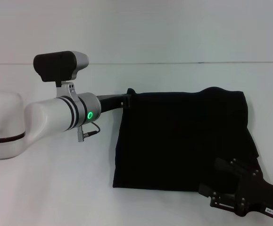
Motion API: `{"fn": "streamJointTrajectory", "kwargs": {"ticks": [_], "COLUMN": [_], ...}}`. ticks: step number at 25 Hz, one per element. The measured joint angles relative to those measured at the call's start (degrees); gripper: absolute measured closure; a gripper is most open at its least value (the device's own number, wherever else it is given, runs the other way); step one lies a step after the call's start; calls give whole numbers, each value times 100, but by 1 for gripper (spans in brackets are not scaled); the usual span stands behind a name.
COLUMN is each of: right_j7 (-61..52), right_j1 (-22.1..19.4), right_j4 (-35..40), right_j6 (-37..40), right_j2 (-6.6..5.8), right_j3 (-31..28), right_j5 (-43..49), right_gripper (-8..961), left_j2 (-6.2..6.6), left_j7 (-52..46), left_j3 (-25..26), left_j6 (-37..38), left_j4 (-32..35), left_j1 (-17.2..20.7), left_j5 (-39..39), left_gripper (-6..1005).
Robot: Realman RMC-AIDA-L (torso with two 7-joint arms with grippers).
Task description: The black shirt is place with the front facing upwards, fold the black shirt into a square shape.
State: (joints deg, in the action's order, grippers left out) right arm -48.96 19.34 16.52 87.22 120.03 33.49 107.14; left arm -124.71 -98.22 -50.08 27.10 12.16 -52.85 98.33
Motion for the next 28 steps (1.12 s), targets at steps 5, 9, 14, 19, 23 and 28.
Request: {"fn": "streamJointTrajectory", "kwargs": {"ticks": [5, 9, 14, 19, 23, 28], "right_j7": [0, 0, -4, -8, -9, -9], "right_j1": [22, 38, 49, 86, 103, 114], "right_j4": [-30, -30, -29, -26, -26, -26], "right_j6": [0, -11, -10, -17, -25, -28], "right_j2": [-7, -6, -6, -6, 1, 3], "right_j3": [0, 0, 0, 0, 0, -2], "right_j5": [0, 0, -8, -14, -10, -17], "right_gripper": [6, 6, 6, 6, 7, 7], "left_j2": [0, 0, 15, 51, 54, 53], "left_j7": [10, 11, 13, 1, 5, -31], "left_j3": [-6, 14, 21, 30, 32, 32], "left_j6": [37, 80, 478, 604, 576, 720], "left_j4": [53, 101, 322, 441, 447, 453], "left_j1": [66, 166, 524, 725, 755, 747], "left_j5": [-58, -267, -991, -1322, -1382, -1459], "left_gripper": [906, 916, 933, 943, 931, 915]}}
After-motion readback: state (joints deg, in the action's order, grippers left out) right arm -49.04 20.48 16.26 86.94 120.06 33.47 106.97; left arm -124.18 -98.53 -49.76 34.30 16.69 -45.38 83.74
